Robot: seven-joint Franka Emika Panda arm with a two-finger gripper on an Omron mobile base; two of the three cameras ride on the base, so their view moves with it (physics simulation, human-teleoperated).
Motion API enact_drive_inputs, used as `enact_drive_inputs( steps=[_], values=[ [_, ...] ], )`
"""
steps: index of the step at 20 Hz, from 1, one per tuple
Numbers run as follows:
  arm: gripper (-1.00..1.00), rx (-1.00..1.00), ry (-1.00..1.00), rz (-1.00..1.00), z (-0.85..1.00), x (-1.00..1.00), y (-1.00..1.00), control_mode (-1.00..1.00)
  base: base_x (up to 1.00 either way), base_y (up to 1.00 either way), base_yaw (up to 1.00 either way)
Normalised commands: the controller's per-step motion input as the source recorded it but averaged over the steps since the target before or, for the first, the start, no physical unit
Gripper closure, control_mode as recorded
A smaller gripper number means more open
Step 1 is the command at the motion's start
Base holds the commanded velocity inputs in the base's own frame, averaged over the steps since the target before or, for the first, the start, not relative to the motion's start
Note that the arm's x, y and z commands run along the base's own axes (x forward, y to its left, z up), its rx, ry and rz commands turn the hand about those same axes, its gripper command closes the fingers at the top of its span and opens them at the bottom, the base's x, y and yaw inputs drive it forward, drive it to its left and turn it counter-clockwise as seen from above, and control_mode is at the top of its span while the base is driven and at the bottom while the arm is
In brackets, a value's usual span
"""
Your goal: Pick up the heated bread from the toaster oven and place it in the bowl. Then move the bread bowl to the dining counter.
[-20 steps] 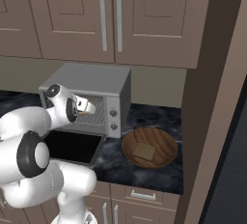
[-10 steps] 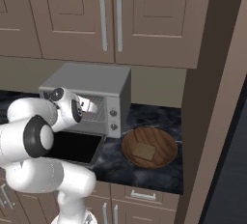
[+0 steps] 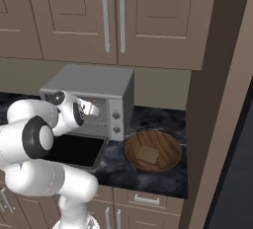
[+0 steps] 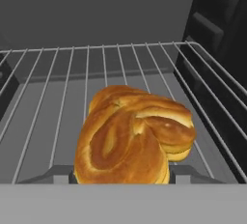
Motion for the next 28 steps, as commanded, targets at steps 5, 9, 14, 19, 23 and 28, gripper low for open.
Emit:
enact_drive_inputs(
  steps=[5,9,14,19,23,28],
  values=[
    [1.00,0.00,-0.03,0.00,0.00,-0.69,0.00,-1.00,0.00,0.00,0.00],
    [1.00,0.00,-0.02,-0.02,0.28,-0.76,0.00,-1.00,0.00,0.00,0.00],
    [1.00,0.00,-0.01,-0.08,0.71,-0.68,-0.07,-1.00,0.00,0.00,0.00],
    [1.00,0.08,0.08,-0.13,0.76,-0.84,-0.58,-1.00,0.00,0.00,0.00],
    [1.00,0.19,0.18,-0.10,0.61,-0.92,-0.97,-1.00,0.00,0.00,0.00],
    [1.00,0.24,0.23,-0.10,0.53,-0.90,-1.00,-1.00,0.00,0.00,0.00]
  ],
)
